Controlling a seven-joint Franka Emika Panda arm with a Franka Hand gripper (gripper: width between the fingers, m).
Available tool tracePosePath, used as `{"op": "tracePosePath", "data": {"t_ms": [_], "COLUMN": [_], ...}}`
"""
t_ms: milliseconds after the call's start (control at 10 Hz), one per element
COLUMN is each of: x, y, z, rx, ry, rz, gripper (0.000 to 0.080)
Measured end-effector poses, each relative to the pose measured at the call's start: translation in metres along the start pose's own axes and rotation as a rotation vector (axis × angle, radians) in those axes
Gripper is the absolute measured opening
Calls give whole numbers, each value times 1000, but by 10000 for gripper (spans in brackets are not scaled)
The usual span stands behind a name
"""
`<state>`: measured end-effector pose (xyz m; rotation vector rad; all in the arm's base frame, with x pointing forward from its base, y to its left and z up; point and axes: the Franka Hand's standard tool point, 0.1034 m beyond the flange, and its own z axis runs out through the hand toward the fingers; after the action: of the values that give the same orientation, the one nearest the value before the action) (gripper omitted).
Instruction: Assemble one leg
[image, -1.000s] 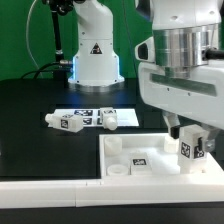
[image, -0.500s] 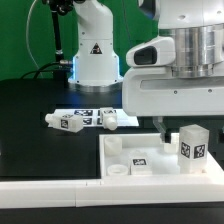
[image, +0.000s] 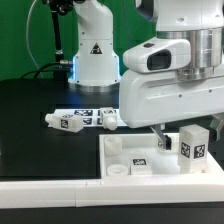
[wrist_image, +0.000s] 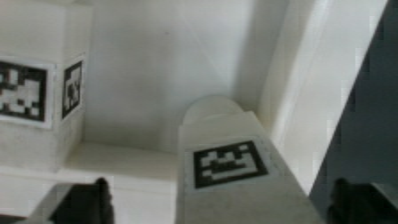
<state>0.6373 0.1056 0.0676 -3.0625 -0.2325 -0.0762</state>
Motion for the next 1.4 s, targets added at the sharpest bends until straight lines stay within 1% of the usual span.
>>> {"op": "tracePosePath", "data": {"t_ms": [100, 200, 300, 600, 1000, 1200, 1300, 1400], "x": [0, 0, 0, 0, 3, 4, 5, 5], "y": [0, 0, -1, -1, -7, -10, -10, -11], "z": [0, 0, 0, 0, 0, -1, 0, 1], "rx": [-1, 2, 3, 5, 5, 15, 26, 29], "ry": [0, 0, 0, 1, -18, -26, -18, -14], "rz": [1, 53, 136, 300, 908, 1317, 1439, 1541], "gripper": [525, 386, 282, 284, 284, 284, 284, 284]}}
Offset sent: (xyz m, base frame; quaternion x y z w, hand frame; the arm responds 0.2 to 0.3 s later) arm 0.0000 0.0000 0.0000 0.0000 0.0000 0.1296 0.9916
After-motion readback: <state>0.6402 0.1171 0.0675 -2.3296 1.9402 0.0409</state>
